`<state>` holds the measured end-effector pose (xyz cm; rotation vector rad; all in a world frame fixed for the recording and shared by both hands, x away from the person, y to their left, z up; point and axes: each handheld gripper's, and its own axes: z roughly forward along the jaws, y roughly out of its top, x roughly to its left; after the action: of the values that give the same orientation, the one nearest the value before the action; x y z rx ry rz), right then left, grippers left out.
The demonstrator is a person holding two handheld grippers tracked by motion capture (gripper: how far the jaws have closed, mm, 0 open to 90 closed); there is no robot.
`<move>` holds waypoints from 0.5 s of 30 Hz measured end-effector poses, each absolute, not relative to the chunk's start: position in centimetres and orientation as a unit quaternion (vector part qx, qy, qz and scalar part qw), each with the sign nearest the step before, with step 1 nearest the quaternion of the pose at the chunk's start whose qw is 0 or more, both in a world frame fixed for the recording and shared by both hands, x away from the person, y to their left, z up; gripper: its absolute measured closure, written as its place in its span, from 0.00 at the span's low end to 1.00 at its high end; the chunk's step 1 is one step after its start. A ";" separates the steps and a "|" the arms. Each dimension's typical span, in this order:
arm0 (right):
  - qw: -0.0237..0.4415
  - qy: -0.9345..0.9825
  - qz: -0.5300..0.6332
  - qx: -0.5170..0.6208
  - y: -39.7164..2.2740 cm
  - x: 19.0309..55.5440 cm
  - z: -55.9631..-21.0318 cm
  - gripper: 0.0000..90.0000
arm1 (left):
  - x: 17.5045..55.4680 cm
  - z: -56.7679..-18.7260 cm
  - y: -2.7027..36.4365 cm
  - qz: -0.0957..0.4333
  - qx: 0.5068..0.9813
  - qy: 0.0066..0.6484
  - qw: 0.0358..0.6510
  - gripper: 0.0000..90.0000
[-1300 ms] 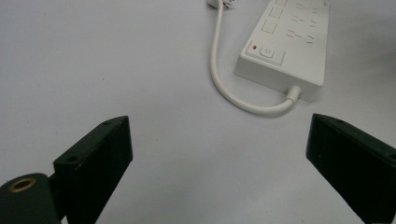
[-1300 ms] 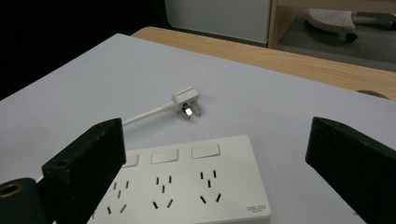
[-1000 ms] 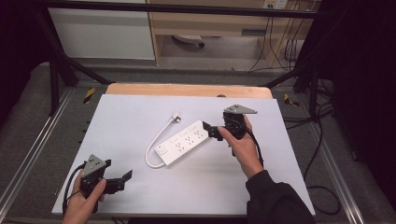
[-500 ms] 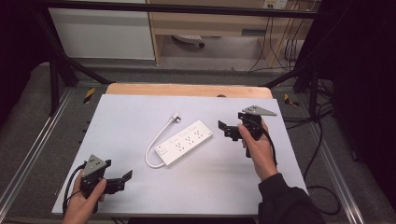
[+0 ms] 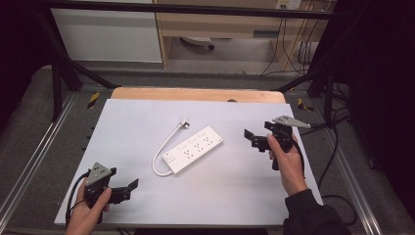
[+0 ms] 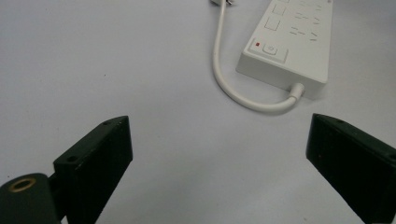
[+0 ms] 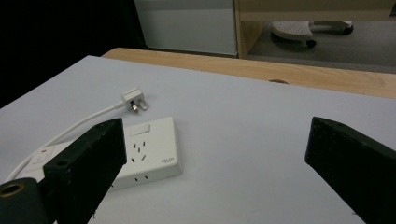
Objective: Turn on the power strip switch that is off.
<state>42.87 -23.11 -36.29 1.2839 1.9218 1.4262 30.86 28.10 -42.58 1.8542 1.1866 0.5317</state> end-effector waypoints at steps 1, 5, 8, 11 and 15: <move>0.213 0.692 0.513 0.462 -23.4 42.7 -36.3 0.06 | 30.9 -42.6 28.1 0.213 0.741 0.474 0.425 0.08; 0.217 0.692 0.510 0.462 -24.5 41.8 -36.4 0.06 | 30.8 -42.6 28.1 0.212 0.741 0.474 0.426 0.08; 0.220 0.692 0.510 0.462 -25.5 40.9 -36.6 0.06 | 30.8 -42.6 28.2 0.213 0.742 0.471 0.426 0.08; 0.221 0.694 0.508 0.461 -26.3 40.0 -37.0 0.06 | 30.8 -42.5 28.2 0.212 0.741 0.471 0.429 0.08; 0.226 0.694 0.506 0.460 -27.6 38.8 -37.7 0.07 | 30.7 -42.5 28.4 0.211 0.737 0.476 0.431 0.08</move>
<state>38.79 -27.61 -37.72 1.2668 1.9133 1.3940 30.74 28.44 -42.51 1.8377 1.1882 0.5252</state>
